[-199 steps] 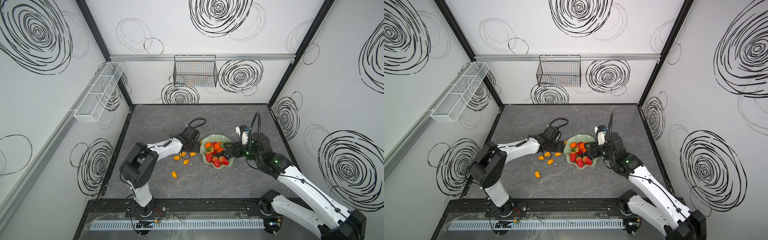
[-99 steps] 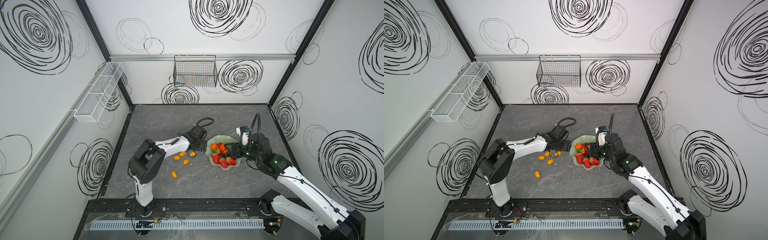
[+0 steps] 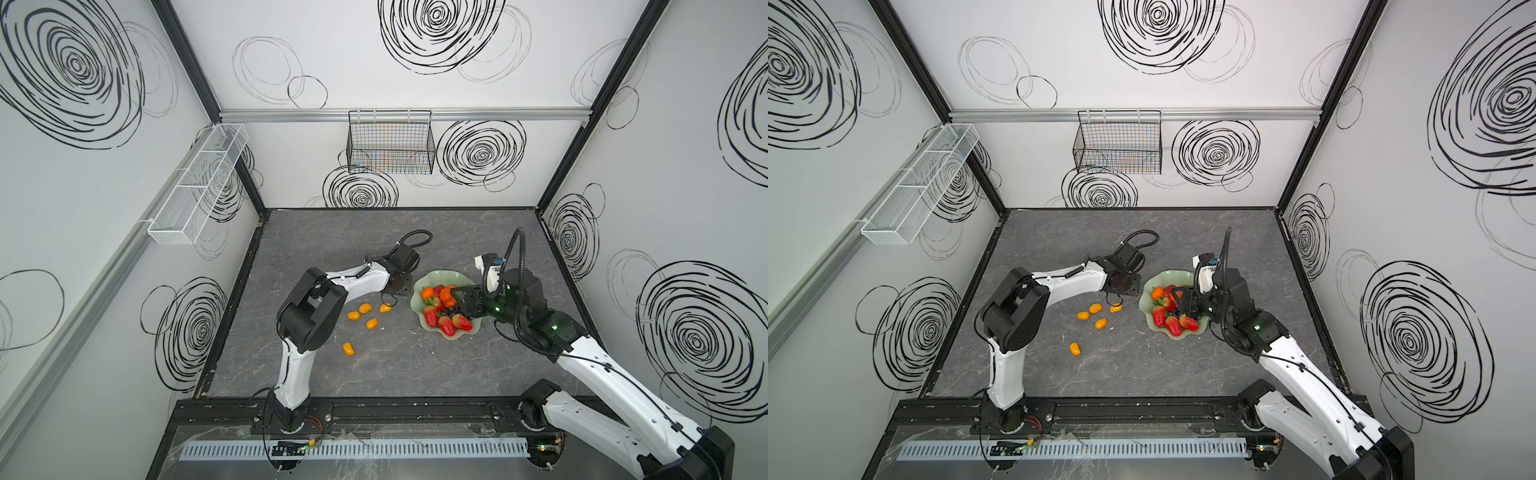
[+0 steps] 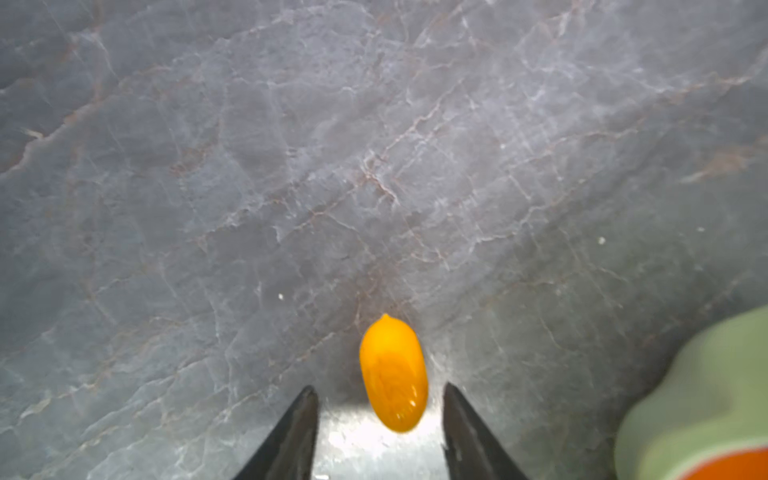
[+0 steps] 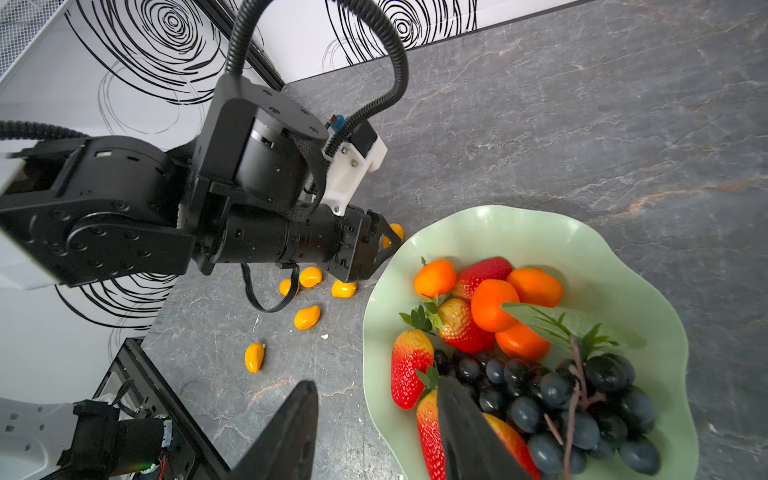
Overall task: Place and organize the fake fruits in the fruit bowl
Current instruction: 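Close the left gripper on the yellow oval fruit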
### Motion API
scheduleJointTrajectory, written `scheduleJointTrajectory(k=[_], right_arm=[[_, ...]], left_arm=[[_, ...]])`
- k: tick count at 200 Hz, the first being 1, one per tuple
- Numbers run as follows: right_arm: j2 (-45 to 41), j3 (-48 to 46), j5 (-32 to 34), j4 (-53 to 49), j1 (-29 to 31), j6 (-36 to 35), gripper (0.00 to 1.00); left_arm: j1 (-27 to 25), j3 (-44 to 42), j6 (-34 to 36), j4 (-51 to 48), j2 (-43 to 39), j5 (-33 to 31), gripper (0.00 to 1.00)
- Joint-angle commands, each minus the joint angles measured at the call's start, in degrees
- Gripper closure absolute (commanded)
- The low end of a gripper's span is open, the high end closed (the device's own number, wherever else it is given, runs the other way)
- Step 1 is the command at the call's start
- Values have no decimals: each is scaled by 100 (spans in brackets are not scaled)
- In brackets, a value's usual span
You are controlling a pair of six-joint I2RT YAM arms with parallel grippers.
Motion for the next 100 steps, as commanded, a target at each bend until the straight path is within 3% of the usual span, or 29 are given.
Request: scheduleJointTrajectory(k=[1,100], right_arm=[[-52,-70,98,-97,-22,17,49],[-155,-14,205,-285,-22,-54,49]], left_arm=[[78,224,98,-202,169,-69,53],[96,351,108,-168,421,20,63]])
